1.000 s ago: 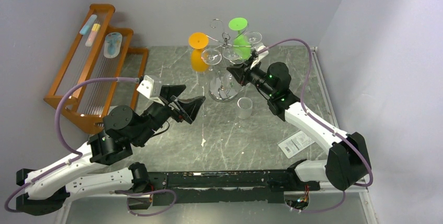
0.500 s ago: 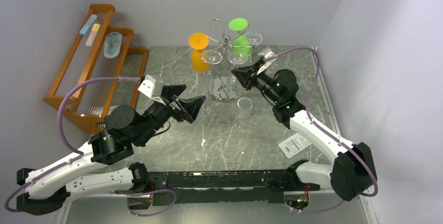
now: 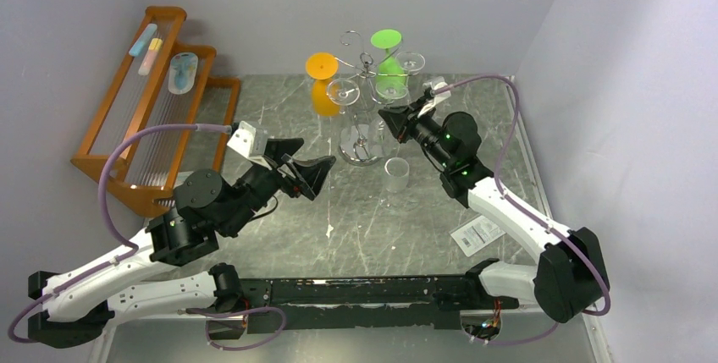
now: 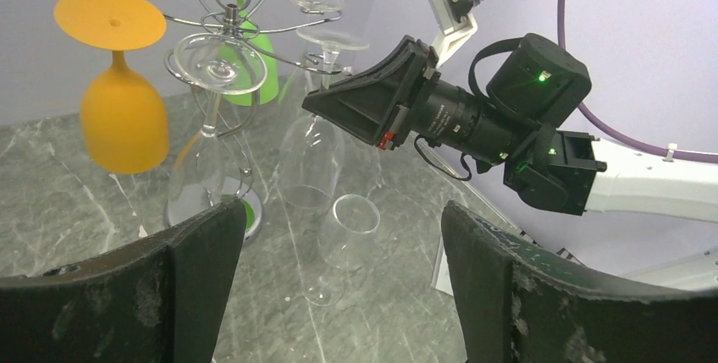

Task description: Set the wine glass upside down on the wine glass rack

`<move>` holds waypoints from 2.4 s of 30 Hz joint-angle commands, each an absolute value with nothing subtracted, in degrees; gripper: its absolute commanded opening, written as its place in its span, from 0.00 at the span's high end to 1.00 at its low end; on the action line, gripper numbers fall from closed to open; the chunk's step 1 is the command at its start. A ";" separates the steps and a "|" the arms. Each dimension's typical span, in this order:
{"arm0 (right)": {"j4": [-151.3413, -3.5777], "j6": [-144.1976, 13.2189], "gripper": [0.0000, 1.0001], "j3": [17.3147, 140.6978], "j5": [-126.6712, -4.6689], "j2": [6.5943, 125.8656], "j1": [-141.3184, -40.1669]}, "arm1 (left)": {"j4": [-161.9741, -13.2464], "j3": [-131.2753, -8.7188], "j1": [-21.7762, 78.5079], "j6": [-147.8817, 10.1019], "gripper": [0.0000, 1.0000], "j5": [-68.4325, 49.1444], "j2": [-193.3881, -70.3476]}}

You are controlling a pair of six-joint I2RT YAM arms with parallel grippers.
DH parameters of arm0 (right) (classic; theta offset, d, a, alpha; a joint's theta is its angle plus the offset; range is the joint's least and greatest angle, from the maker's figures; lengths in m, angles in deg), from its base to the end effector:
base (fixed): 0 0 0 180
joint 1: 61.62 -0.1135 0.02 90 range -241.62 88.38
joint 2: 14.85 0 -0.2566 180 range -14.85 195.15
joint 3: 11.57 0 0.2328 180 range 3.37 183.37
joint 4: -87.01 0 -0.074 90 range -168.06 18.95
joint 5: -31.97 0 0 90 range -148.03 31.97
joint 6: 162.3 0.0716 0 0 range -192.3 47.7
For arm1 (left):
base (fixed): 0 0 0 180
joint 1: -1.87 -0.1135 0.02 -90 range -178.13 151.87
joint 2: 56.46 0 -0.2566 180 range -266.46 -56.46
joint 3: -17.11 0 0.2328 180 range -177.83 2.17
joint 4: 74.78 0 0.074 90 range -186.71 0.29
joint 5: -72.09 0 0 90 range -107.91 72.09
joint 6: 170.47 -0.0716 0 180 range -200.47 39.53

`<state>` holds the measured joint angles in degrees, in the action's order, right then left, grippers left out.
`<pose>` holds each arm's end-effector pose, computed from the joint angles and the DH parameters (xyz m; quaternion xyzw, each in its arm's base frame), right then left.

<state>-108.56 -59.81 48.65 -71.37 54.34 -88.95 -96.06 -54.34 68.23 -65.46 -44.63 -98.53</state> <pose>0.2603 0.1531 0.3336 -0.1713 0.6440 0.3252 0.6709 0.0972 -0.1419 0.4191 0.1190 0.6503 -0.3642 0.6560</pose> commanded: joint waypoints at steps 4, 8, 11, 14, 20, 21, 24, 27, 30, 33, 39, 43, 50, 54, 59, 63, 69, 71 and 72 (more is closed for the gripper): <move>-107.45 -58.19 0.92 50.52 -68.04 55.88 -88.73 | -97.66 -55.31 68.22 -65.09 0.11 -44.90 -98.30; -105.44 -58.70 0.74 50.65 -67.09 54.85 -88.74 | -97.74 -55.23 68.22 -65.00 0.11 -45.06 -98.13; -106.07 -58.79 0.56 49.19 -67.12 52.52 -88.72 | -97.51 -54.92 68.22 -64.98 0.11 -45.22 -97.88; -103.92 -58.28 0.45 48.79 -66.56 50.48 -88.70 | -97.21 -54.69 68.22 -65.00 0.11 -45.27 -97.77; -94.56 -56.18 0.36 47.01 -65.35 44.75 -88.72 | -98.22 -54.57 68.22 -64.22 0.11 -45.29 -97.53; -92.82 -55.79 0.36 46.44 -65.18 43.12 -88.69 | -98.42 -54.40 68.22 -64.13 0.11 -45.51 -97.40; -86.21 -54.45 0.36 45.44 -64.13 39.18 -88.75 | -98.99 -54.00 68.22 -63.80 0.12 -45.96 -97.09; -77.82 -53.42 0.36 45.95 -63.10 35.83 -88.69 | -99.63 -53.49 68.22 -63.37 0.12 -46.62 -96.73; -69.48 -51.81 0.36 48.01 -64.14 34.03 -88.71 | -99.52 -52.21 68.22 -62.67 0.11 -47.26 -96.41; -62.89 -50.42 0.36 50.75 -67.40 34.37 -88.70 | -99.11 -50.80 68.22 -61.50 0.11 -47.89 -96.48; -64.71 -45.17 0.38 49.07 -69.11 35.92 -89.57 | -100.00 -48.64 68.22 -57.89 0.11 -51.11 -96.72; -65.96 -43.45 0.44 49.03 -67.78 38.80 -91.24 | -101.55 -48.37 68.22 -56.21 0.11 -53.39 -96.65; -63.02 -41.54 0.51 50.17 -60.35 42.60 -95.68 | -103.15 -48.81 68.22 -57.38 0.10 -55.63 -96.70; -61.01 -40.31 0.53 49.97 -56.01 43.95 -98.12 | -103.68 -49.15 68.22 -57.70 0.10 -56.81 -97.29; -60.16 -40.20 0.57 49.96 -52.82 45.14 -100.35 | -103.62 -49.22 68.22 -57.80 0.10 -57.06 -98.06; -59.81 -40.92 0.61 50.29 -51.72 46.74 -101.58 | -104.36 -49.42 68.21 -57.24 0.10 -57.53 -98.38; -58.24 -41.42 0.66 51.24 -48.29 48.60 -103.62 | -105.15 -49.45 68.22 -56.28 0.10 -57.87 -98.22; -57.60 -41.48 0.74 51.51 -46.81 48.61 -104.35 | -105.50 -49.51 68.22 -55.90 0.10 -57.90 -98.28; -57.33 -41.50 0.79 51.64 -46.28 48.61 -104.63 | -105.55 -49.51 68.22 -55.68 0.10 -57.90 -98.31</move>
<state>-61.43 -41.26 50.64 -50.39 47.91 -103.22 -103.74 -48.66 68.23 -56.77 -56.58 -98.46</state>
